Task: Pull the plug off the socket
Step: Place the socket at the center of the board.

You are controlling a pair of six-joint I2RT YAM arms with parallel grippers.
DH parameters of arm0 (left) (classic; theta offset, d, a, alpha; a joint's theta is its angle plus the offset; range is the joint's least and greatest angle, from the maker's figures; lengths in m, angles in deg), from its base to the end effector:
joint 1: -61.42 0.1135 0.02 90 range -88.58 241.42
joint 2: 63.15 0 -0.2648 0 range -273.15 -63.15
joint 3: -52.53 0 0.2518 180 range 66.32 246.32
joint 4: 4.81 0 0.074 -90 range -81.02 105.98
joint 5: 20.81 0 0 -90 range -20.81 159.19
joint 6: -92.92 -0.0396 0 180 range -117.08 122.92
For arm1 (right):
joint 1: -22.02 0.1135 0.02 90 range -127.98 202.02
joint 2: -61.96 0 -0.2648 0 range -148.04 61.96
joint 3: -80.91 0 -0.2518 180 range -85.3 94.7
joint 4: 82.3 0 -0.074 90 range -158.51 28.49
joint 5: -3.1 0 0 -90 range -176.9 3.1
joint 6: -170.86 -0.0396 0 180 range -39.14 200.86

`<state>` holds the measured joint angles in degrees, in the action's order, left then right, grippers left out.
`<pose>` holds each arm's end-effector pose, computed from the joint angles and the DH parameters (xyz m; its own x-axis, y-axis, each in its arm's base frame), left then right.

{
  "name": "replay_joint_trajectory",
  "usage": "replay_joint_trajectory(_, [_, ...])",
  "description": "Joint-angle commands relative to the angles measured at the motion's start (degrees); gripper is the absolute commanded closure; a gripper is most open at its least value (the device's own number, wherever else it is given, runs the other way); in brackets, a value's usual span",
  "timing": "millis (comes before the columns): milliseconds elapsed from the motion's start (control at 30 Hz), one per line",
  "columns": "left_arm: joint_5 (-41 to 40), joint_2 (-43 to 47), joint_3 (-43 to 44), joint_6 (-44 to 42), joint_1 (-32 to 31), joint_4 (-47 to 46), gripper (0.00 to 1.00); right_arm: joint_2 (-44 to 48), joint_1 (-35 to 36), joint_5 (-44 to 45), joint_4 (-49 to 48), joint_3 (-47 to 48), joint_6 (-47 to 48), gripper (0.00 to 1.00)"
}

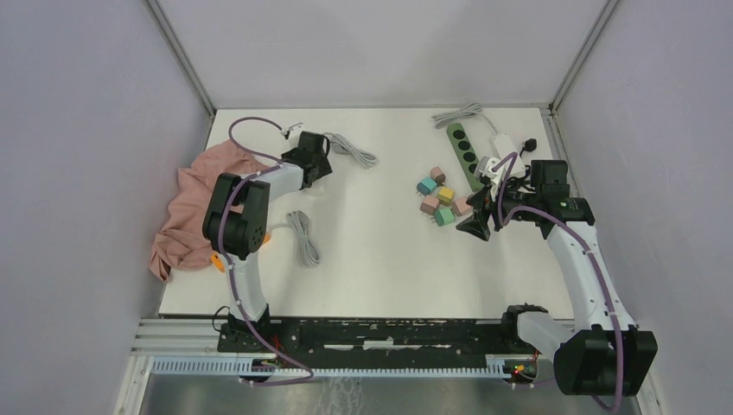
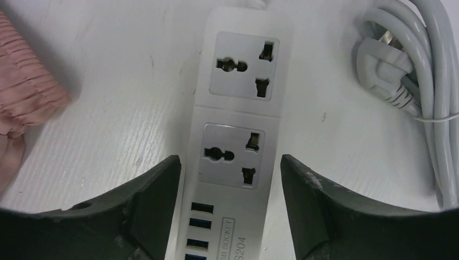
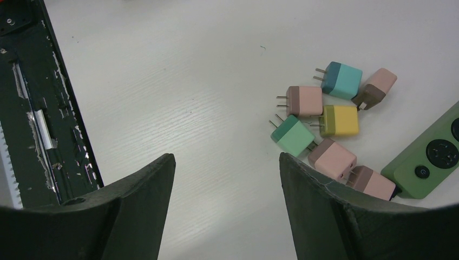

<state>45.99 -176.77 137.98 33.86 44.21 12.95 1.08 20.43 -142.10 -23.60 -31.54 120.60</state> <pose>0.4105 -0.1108 0.1579 -0.5939 -0.3108 -0.7421 -0.3441 0.9319 -0.1148 0.2015 0.0269 0.2979 -0.2932 -0.3569 -0.8869 -0.8799 0.4634 0.1044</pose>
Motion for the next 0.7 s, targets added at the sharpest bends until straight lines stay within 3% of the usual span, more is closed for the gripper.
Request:
replay_joint_trajectory(0, [-0.1, 1.1, 2.6, 4.5, 1.2, 1.3, 0.17, 0.1, -0.2, -0.8, -1.1, 0.8, 0.1, 0.23])
replay_joint_trajectory(200, [3.1, 4.6, 2.0, 6.1, 1.4, 2.8, 0.04, 0.2, -0.2, -1.0, -0.9, 0.9, 0.2, 0.23])
replay_joint_trajectory(333, [7.0, 9.9, -1.5, 9.1, 1.4, 3.7, 0.01, 0.2, -0.2, -1.1, -0.7, 1.0, 0.3, 0.23])
replay_joint_trajectory(667, [19.3, 31.4, -20.8, 10.4, 1.1, -5.5, 0.01, 0.3, -0.2, -1.7, -0.6, 0.9, 0.6, 0.23])
